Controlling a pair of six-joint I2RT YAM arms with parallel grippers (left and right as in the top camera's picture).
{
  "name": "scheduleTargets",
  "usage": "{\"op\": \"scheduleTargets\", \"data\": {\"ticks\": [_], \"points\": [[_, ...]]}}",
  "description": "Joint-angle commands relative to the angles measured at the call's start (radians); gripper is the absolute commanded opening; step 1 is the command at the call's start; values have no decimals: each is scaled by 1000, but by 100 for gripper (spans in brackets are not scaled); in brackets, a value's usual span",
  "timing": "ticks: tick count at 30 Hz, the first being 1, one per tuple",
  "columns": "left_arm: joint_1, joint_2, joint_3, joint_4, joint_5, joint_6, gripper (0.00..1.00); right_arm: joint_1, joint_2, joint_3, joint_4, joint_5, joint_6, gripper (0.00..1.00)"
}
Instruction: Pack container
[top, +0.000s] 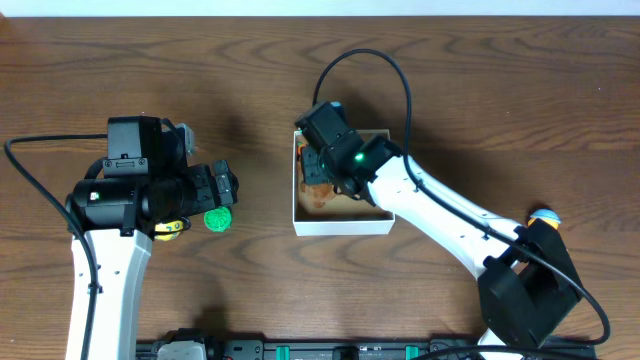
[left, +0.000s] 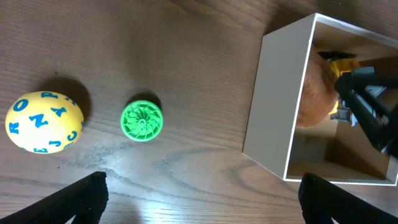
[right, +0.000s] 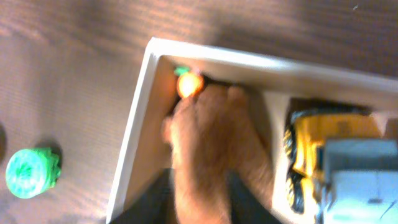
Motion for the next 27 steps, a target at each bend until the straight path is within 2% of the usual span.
{"op": "scheduleTargets", "data": {"ticks": [1,8,15,27], "points": [[2,-3,18,-6,10,-2,98,35,-11,16,-23,-5,-6,1],[2,-3,18,-6,10,-2,98,85,1,11,-68,32,22,1],[2,-3,18,-6,10,-2,98,56,55,11,-49,104,22,1],[2,-3,18,-7,10,-2,98,-12,185,11,-19,25,5,1]]}}
